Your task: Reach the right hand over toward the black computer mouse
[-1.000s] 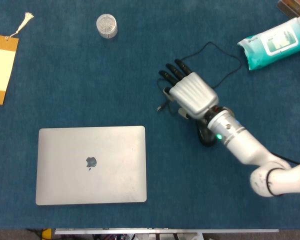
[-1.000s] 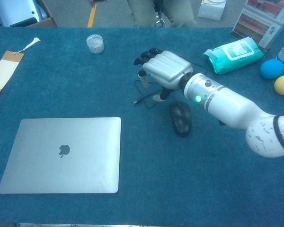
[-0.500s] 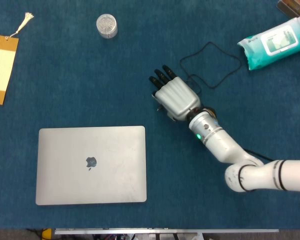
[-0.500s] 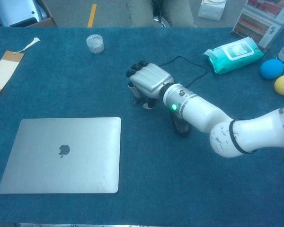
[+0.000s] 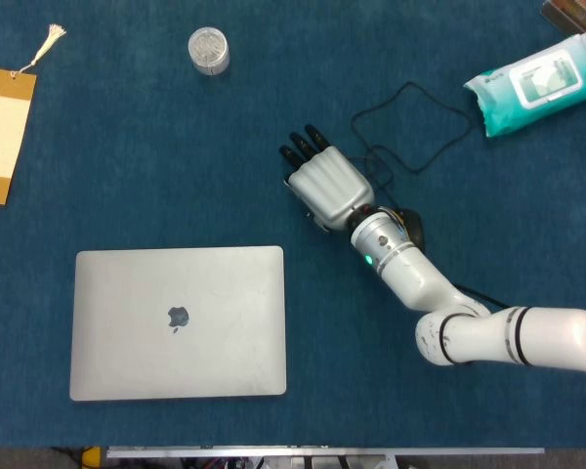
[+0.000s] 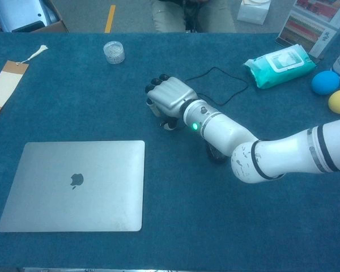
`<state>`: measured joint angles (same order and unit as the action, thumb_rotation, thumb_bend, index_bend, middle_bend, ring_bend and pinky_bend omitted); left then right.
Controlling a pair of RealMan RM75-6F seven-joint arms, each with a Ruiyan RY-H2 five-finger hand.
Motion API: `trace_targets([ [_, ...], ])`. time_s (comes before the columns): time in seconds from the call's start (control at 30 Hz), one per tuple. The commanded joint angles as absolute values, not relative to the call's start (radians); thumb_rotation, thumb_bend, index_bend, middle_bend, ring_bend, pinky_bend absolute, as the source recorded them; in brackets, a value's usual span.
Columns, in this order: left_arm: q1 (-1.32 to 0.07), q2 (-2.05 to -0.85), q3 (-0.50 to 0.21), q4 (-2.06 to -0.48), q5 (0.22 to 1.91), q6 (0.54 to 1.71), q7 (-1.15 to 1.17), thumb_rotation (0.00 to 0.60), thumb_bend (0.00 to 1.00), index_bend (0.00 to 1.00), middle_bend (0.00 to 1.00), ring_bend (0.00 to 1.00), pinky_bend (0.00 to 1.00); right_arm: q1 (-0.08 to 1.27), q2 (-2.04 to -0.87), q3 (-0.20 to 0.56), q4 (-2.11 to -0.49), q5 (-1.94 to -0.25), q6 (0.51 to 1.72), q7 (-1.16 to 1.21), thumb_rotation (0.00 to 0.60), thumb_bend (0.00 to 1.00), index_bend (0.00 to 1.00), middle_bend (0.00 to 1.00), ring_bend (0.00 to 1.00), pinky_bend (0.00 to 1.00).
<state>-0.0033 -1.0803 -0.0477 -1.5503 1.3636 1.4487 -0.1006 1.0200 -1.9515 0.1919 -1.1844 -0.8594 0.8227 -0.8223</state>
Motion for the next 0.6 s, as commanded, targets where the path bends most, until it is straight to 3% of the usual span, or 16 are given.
trace_targets([
  [0.03,-0.003,-1.08,-0.048,-1.549,1.363,1.448,-0.101,0.6,0.39,0.1,0.07,0.04,0.04,1.024,-1.955,0.192,-1.182,-0.86,0.824,-0.817,0.6,0.28,0.53,0.16,0.0,0.04],
  [0.6,0.001,-1.083,-0.05,-1.54,1.361,1.446,-0.109,0.6,0.39,0.1,0.07,0.04,0.04,1.037,-1.955,0.171,-1.184,-0.817,0.839,-0.857,0.6,0.33,0.57,0.17,0.0,0.04],
])
